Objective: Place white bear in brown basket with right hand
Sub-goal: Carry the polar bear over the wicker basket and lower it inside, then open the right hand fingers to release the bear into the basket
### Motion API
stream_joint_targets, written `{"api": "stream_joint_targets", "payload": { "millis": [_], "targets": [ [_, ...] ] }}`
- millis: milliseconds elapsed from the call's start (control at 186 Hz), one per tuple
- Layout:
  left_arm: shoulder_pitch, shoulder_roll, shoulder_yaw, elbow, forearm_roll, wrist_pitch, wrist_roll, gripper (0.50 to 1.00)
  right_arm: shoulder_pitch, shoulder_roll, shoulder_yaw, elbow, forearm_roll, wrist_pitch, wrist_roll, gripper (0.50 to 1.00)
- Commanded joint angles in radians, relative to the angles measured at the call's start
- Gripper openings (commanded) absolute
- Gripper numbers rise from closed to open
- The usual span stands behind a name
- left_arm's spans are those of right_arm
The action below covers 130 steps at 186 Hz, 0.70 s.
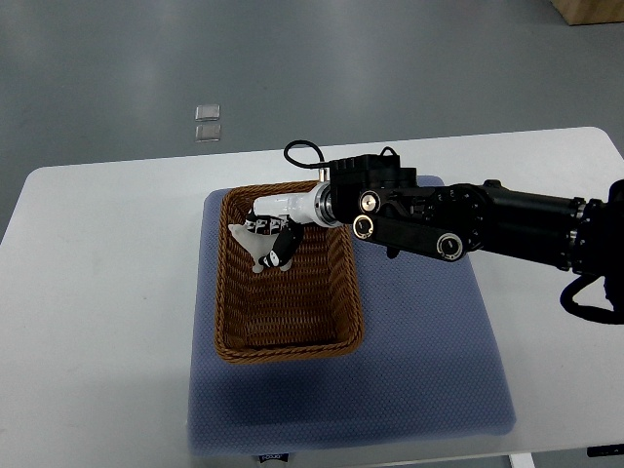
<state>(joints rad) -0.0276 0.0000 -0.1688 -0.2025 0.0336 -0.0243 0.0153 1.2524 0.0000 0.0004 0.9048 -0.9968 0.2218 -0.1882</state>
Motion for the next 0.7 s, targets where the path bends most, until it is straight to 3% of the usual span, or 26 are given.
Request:
{"api": "stream_joint_targets", "payload": {
  "millis": [0,237,344,398,522,694],
  "targets": [
    [0.000,0.000,0.000,0.000,0.000,0.000,0.000,1.000,-0.001,0.000,-0.017,-0.006,-0.039,0.001,-0.002,0.592],
    [0.000,0.000,0.000,0.000,0.000,0.000,0.000,1.000,-0.005,0.000,-0.036,-0.035,-0.051,-0.004,-0.002,0.611],
    [0.000,0.000,-0.001,0.000,0.000,0.000,0.000,1.000,-0.005,0.000,-0.036,-0.035,-0.051,-0.002,-0.002,0.707],
    [0.000,0.000,-0.001,0.000,0.000,0.000,0.000,1.000,-0.005,0.000,-0.034,-0.033,-0.051,-0.001,-0.002,0.801],
    [0.000,0.000,-0.001,0.002,0.000,0.000,0.000,1.000,-0.004,0.000,-0.033,-0.033,-0.051,0.007,-0.002,0.891],
    [0.000,0.000,-0.001,0.002,0.000,0.000,0.000,1.000,0.010,0.000,-0.027,-0.030,-0.048,0.017,-0.002,0.911]
  ]
}}
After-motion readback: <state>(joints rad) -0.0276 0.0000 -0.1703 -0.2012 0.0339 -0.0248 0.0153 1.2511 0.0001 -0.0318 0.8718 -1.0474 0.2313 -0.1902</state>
